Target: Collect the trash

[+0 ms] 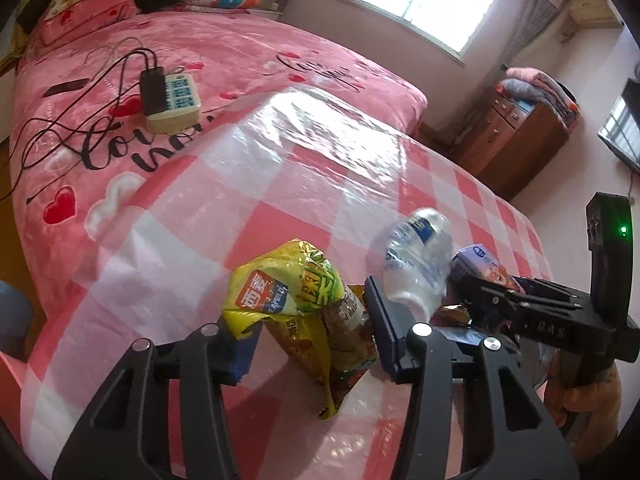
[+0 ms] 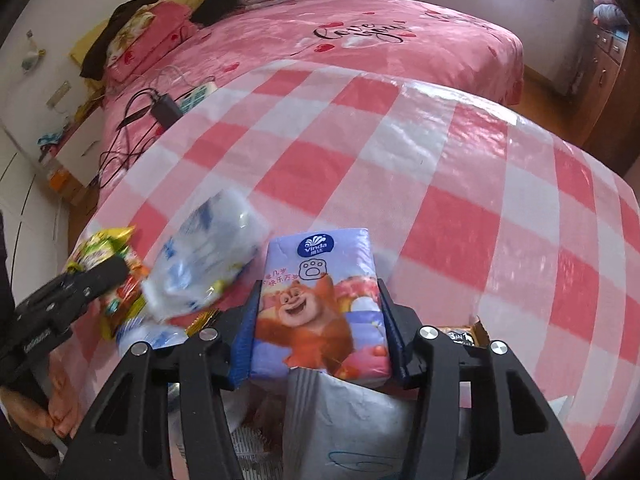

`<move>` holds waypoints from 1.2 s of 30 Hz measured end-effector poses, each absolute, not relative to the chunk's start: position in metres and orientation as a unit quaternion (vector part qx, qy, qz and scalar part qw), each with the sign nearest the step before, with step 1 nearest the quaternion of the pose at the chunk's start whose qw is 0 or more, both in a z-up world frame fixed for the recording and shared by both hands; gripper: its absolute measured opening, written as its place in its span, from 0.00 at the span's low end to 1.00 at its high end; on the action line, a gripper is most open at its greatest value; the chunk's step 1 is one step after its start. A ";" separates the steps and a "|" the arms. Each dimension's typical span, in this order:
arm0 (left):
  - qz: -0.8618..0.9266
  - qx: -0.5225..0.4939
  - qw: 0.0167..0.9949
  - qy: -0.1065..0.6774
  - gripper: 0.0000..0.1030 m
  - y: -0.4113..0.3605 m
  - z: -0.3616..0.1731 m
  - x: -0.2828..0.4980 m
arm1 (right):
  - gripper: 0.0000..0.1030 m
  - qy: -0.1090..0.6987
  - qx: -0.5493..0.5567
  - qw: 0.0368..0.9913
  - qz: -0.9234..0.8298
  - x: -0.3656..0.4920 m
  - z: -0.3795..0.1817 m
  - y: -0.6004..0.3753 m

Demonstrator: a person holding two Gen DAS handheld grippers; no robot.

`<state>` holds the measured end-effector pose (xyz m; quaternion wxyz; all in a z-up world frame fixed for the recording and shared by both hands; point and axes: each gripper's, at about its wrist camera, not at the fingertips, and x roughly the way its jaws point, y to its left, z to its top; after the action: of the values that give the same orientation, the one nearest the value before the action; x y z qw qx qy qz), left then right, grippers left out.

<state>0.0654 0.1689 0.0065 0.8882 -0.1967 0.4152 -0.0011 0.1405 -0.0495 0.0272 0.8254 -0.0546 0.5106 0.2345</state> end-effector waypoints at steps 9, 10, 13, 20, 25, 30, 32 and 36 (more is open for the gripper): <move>-0.044 -0.182 0.885 0.427 0.45 0.148 0.009 0.033 | 0.52 0.506 -0.031 0.826 0.246 0.074 0.030 -0.066; -0.050 -0.182 0.884 0.428 0.44 0.147 0.009 0.028 | 0.52 0.506 -0.028 0.826 0.245 0.067 0.030 -0.068; -0.063 -0.183 0.881 0.431 0.43 0.144 0.010 0.016 | 0.52 0.508 -0.021 0.826 0.242 0.054 0.032 -0.075; -0.074 -0.190 0.879 0.431 0.43 0.148 0.011 -0.003 | 0.69 0.489 -0.008 0.845 0.219 0.031 0.044 -0.089; -0.074 -0.195 0.882 0.422 0.42 0.159 0.017 -0.012 | 0.70 0.440 -0.008 0.867 0.235 0.009 0.065 -0.088; -0.073 -0.200 0.883 0.419 0.42 0.169 0.019 -0.019 | 0.70 0.400 -0.027 0.876 0.269 -0.019 0.080 -0.071; -0.073 -0.203 0.881 0.420 0.42 0.172 0.017 -0.020 | 0.70 0.399 -0.043 0.871 0.283 -0.027 0.081 -0.062; -0.073 -0.206 0.879 0.424 0.42 0.175 0.014 -0.025 | 0.66 0.397 -0.126 0.861 0.290 -0.042 0.068 -0.032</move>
<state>-0.0245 0.1752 0.0139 0.8790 -0.2058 0.4239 -0.0730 -0.0424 -0.0319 0.0678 0.8615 -0.1264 0.3970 0.2903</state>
